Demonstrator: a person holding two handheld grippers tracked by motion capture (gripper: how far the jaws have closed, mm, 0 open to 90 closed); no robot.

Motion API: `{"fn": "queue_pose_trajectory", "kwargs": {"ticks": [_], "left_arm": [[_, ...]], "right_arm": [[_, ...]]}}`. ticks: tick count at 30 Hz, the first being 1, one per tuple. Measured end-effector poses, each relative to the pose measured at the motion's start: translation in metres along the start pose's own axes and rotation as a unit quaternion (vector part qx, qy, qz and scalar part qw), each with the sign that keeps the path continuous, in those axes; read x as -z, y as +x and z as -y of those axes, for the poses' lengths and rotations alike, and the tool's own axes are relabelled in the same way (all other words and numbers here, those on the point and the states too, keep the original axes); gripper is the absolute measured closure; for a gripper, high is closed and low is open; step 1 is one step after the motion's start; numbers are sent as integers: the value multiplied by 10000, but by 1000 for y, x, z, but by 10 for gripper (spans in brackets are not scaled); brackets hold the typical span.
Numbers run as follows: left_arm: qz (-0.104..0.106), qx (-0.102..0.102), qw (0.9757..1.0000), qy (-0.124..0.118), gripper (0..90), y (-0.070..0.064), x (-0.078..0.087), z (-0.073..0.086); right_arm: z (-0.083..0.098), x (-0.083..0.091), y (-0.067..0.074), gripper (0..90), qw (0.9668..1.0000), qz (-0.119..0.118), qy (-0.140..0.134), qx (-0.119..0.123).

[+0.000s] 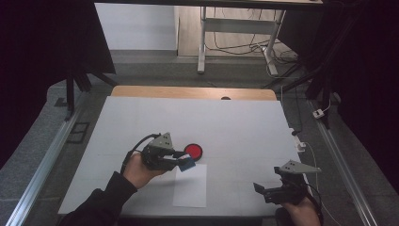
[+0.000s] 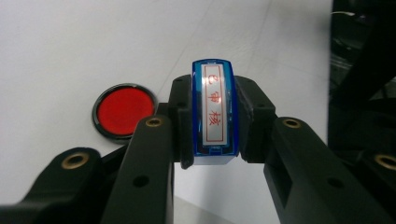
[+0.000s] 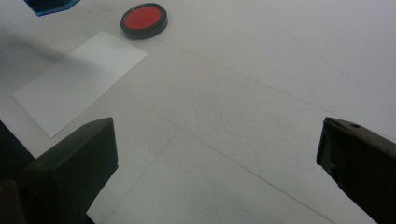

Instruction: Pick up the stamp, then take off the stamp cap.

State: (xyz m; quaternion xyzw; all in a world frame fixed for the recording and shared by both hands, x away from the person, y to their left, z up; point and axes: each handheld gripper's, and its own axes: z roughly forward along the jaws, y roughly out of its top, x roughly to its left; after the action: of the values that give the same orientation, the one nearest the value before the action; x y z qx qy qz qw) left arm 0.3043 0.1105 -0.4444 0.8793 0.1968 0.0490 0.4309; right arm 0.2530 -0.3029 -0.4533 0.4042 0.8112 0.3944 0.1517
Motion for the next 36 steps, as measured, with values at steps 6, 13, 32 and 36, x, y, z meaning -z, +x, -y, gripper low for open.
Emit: {"fn": "queue_pose_trajectory", "kwargs": {"ticks": [6,13,32,36], "left_arm": [[63,-55,10000,-13,704,-4,1,-2],[65,-55,10000,-46,704,-5,3,-3],[52,-64,10000,-31,703,-2,5,-2],[66,-64,10000,-39,703,-2,6,-2]], "right_arm": [[0,0,0,0,10000,6,12,-10],[0,1,1,0,10000,45,-43,9],[-6,1,11,0,9988,-266,-223,342],[-9,0,15,0,9979,-443,-318,353]]}}
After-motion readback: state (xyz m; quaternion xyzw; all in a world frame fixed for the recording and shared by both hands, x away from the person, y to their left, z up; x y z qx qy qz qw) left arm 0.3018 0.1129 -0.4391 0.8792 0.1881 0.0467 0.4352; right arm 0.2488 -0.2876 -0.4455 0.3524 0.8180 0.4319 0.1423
